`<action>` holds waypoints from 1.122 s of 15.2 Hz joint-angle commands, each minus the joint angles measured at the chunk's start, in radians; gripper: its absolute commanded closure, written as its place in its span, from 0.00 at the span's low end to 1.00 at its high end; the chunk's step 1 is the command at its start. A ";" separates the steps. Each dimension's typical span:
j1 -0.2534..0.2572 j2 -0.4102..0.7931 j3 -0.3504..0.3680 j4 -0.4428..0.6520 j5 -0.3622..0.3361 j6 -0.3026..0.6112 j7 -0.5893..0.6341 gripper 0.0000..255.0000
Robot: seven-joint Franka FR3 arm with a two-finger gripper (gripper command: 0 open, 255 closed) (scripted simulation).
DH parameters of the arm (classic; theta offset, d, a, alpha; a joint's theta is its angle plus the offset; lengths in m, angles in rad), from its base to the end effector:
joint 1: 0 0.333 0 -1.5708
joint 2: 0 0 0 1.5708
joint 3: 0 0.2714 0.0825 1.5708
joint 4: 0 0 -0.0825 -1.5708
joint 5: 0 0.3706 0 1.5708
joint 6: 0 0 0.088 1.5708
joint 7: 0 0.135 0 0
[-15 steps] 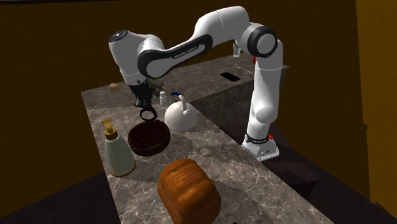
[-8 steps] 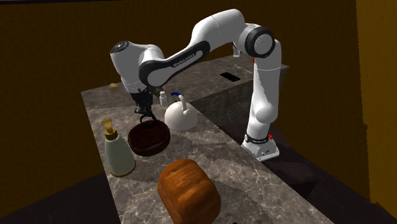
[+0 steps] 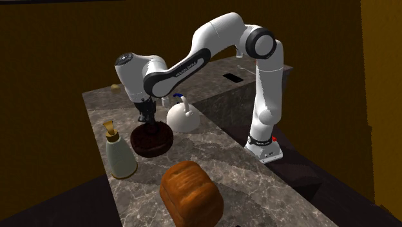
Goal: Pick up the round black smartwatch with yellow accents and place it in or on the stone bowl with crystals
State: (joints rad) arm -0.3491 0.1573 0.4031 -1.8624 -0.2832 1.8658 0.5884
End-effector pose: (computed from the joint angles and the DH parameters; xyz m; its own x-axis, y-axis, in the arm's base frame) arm 0.5622 -0.0030 0.3636 0.9070 -0.4210 -0.0141 -0.4054 -0.8815 0.2423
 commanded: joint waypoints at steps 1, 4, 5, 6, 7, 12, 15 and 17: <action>0.000 0.003 0.000 -0.006 -0.001 0.008 0.002 1.00; 0.000 0.003 0.000 -0.006 -0.001 0.008 0.002 1.00; 0.000 0.003 0.000 -0.006 -0.001 0.008 0.002 1.00; 0.000 0.003 0.000 -0.006 -0.001 0.008 0.002 1.00; 0.000 0.002 -0.001 -0.008 -0.001 0.008 0.001 0.00; 0.000 0.003 0.000 -0.006 -0.001 0.008 0.002 0.00; 0.012 -0.005 0.009 0.083 0.010 -0.089 -0.006 0.00; 0.015 -0.005 0.011 0.109 0.012 -0.115 -0.008 0.00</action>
State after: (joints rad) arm -0.3365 0.1556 0.4124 -1.7642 -0.2736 1.7655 0.5808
